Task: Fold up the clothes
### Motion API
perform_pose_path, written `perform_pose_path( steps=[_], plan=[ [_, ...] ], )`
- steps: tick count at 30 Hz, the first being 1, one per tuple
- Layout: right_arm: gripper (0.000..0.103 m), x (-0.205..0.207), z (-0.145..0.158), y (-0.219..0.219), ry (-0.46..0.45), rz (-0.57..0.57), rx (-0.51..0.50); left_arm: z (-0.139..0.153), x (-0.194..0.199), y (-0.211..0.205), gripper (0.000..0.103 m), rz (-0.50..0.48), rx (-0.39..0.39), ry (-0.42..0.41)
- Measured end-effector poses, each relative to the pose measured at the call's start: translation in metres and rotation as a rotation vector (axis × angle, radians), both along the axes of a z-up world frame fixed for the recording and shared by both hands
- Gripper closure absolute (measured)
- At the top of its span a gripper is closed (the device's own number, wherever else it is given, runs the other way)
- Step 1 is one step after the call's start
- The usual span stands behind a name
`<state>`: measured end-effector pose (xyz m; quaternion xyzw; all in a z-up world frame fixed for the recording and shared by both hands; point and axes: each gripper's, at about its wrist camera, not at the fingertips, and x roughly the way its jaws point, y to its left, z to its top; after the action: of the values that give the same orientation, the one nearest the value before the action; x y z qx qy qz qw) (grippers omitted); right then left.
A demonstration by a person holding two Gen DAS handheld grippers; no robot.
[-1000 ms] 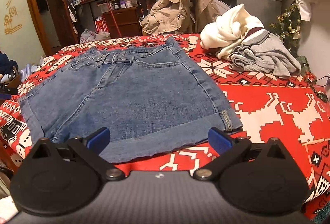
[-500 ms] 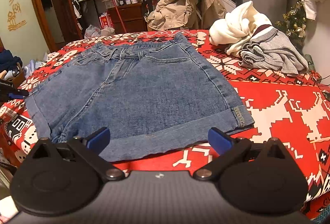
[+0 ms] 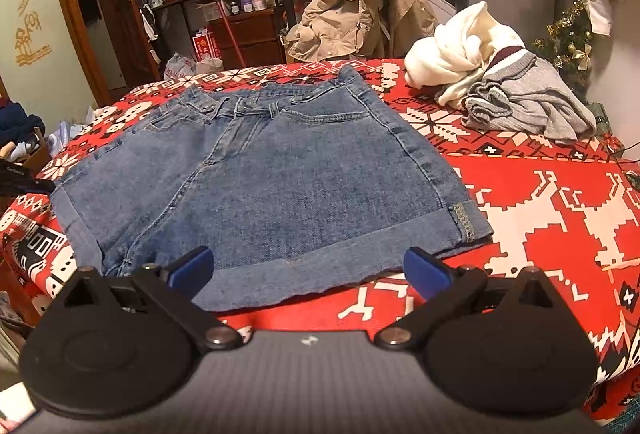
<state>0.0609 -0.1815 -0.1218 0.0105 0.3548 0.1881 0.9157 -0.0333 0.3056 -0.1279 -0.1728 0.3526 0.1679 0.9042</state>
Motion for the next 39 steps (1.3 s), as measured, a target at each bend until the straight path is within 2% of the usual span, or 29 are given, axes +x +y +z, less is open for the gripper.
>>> perform_pose_path(
  steps=[3,8,13,17,19,21,23,26,28,30,32,35,39],
  plan=[
    [0.001,0.000,0.001,-0.002,-0.002,-0.001,0.002,0.002,-0.004,-0.006,0.097,0.020,0.032,-0.003],
    [0.001,0.000,0.001,-0.005,-0.004,-0.005,0.006,-0.009,0.006,-0.010,0.097,0.012,0.095,0.062],
    [0.001,-0.001,0.003,-0.010,-0.012,-0.017,0.016,-0.005,0.006,-0.005,0.094,0.026,0.087,0.077],
    [0.001,-0.001,0.000,-0.014,-0.010,-0.024,0.014,0.004,-0.006,0.003,0.091,0.047,0.073,0.046],
    [0.001,0.000,-0.002,-0.015,-0.014,-0.026,0.010,0.011,-0.012,0.002,0.085,0.036,0.054,0.028],
    [0.001,-0.001,-0.003,-0.015,-0.027,-0.026,0.010,0.017,-0.015,-0.005,0.068,0.003,0.032,0.002],
    [0.001,-0.001,-0.003,-0.013,-0.041,-0.015,0.007,0.022,-0.016,-0.016,0.063,-0.044,0.007,-0.024],
    [0.007,-0.001,-0.003,-0.005,-0.056,0.009,-0.014,0.025,-0.011,-0.038,0.063,-0.125,-0.018,-0.044],
    [0.016,-0.001,-0.003,0.000,-0.060,0.025,-0.021,0.023,-0.005,-0.053,0.066,-0.189,-0.050,-0.044],
    [0.019,-0.001,-0.003,0.005,-0.056,0.038,-0.018,0.018,0.005,-0.072,0.080,-0.256,-0.064,-0.030],
    [0.025,-0.001,-0.003,0.010,-0.055,0.049,-0.014,0.011,0.015,-0.091,0.082,-0.310,-0.064,-0.018],
    [0.036,0.002,-0.004,0.019,-0.061,0.068,-0.021,0.001,0.029,-0.113,0.082,-0.354,-0.071,-0.015],
    [0.057,0.009,-0.010,0.028,-0.068,0.076,-0.044,-0.010,0.047,-0.126,0.082,-0.352,-0.080,-0.010]
  ],
)
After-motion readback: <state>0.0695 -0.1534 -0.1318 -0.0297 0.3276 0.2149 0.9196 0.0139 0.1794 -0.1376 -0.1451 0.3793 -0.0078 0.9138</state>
